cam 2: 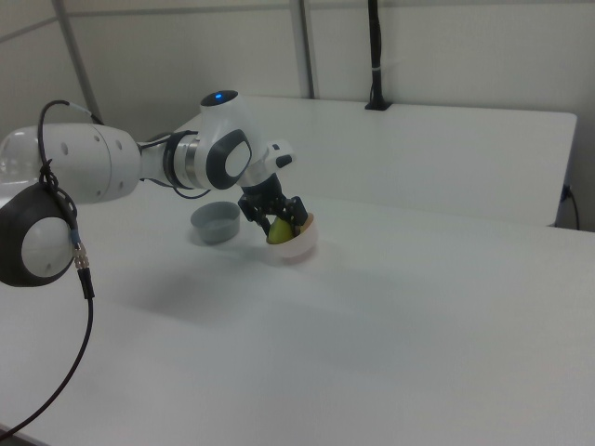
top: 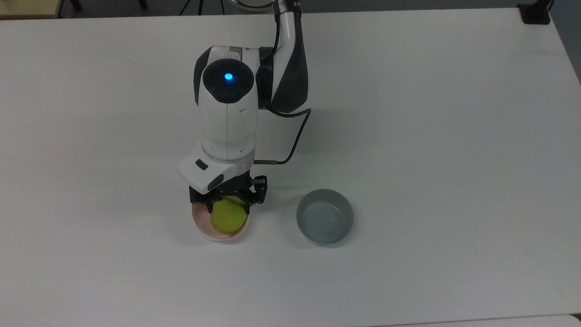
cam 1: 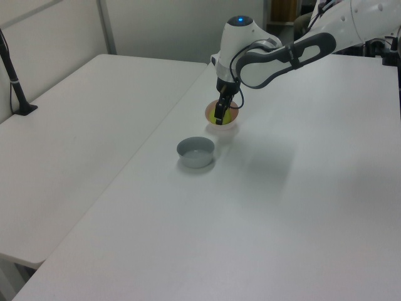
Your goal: Place the pear in the bowl
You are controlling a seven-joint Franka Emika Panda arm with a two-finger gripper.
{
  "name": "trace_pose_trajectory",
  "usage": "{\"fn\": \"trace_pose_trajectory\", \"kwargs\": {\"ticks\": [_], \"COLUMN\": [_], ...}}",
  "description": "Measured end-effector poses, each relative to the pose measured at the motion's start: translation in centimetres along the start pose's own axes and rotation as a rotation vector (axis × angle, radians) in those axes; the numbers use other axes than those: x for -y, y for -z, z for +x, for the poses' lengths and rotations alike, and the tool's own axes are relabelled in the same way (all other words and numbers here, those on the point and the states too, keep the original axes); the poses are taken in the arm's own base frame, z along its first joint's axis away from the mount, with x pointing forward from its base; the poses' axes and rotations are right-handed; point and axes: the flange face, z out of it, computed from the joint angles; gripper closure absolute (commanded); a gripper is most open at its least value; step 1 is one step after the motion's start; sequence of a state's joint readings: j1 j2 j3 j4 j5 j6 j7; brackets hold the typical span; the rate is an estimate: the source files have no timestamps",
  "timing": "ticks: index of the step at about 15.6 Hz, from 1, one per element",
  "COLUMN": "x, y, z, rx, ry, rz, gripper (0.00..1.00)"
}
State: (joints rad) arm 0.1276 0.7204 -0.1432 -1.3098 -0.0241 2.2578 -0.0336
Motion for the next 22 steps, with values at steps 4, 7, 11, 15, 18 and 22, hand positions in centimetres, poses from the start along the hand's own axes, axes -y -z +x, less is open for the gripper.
{"fn": "trace_pose_trajectory", "kwargs": {"ticks": [4, 7, 11, 15, 18, 22], "x": [-0.4, -0.9, -1.2, -3.5, -6.7, -7.1], "y": [0.8, 3.2, 6.8, 15.9, 23.5, 26.2], "z": [0.3, 0.8, 0.8, -2.3, -6.2, -12.3], "rx": [-0.022, -0.054, -0.09, -0.051, -0.007, 0.125], "ry": [-0.008, -0.016, -0.023, -0.143, -0.2, -0.209], "rz": [-0.003, -0.005, 0.0, 0.022, 0.038, 0.067], "gripper": [0.0, 0.0, 0.0, 0.0, 0.0, 0.0]}}
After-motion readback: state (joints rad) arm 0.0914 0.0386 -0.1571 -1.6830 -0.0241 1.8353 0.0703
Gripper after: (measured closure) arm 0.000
